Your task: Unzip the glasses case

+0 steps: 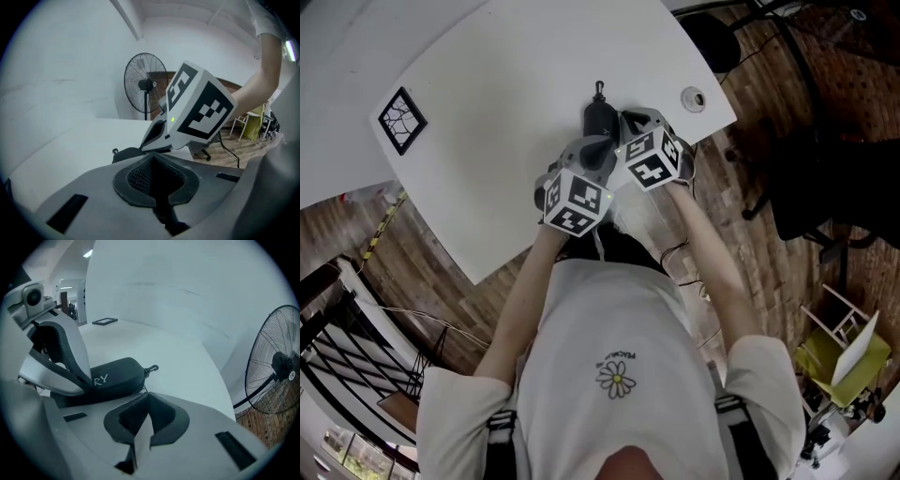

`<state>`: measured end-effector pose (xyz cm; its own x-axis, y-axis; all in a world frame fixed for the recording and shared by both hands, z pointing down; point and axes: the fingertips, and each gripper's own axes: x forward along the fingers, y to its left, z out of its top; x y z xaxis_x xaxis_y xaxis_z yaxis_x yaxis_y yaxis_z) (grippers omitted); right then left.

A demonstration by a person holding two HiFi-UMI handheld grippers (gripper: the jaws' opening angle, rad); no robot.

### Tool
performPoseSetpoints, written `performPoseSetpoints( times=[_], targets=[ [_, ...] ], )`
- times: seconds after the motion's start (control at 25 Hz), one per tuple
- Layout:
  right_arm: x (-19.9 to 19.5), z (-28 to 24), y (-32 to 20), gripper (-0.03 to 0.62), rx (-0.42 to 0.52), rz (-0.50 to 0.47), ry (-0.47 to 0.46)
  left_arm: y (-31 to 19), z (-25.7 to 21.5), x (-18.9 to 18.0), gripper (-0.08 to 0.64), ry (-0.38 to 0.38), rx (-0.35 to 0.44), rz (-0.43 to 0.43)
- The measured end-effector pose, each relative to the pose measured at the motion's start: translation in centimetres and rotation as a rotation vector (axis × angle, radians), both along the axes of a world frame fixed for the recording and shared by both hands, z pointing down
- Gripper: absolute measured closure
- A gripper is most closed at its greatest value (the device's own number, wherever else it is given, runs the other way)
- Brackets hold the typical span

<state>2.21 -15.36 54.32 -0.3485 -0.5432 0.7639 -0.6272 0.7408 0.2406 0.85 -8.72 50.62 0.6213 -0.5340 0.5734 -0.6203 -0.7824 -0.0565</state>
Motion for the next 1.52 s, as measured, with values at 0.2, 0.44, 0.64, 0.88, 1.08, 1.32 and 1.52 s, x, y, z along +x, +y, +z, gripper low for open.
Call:
performPoseSetpoints(
  times=[0.2, 0.44, 0.64, 0.88, 1.08, 1.32, 1.52],
  targets=[
    [-0.4, 0.3, -1.3, 0.586, 0.002, -0.034, 0.003, 0.0, 0.1, 0.3, 0.548, 0.006, -0.004, 0.015],
    [0.3, 0.5, -1.2, 0.586, 0.0, -0.032, 0.011, 0.0, 0.2, 1.1, 0.548, -0.027, -0.014, 0.042],
    [2.7, 0.0, 0.7, 0.586, -0.015, 0.032, 0.003, -0.1, -0.1, 0.8, 0.548, -0.09, -0.032, 0.048],
    [4.6, -0.3, 5.2, 0.586, -0.058, 0.088, -0.041, 1.0, -0.4, 0.7, 0.548, -0.176, -0.012, 0.052],
    [4.0, -0.4, 9.6, 0.586, -0.106, 0.107, -0.102, 1.4, -0.9, 1.1, 0.548, -0.196, 0.016, 0.037],
    [4.3, 0.0, 10.9, 0.586, -0.11, 0.126, -0.096, 2.2, 0.3, 2.2, 0.548, -0.199, -0.03, 0.055],
    [7.1, -1.3, 7.7, 0.586, -0.047, 0.161, -0.07, 2.4, 0.6, 2.2, 0.548, -0.193, -0.025, 0.064]
  ],
)
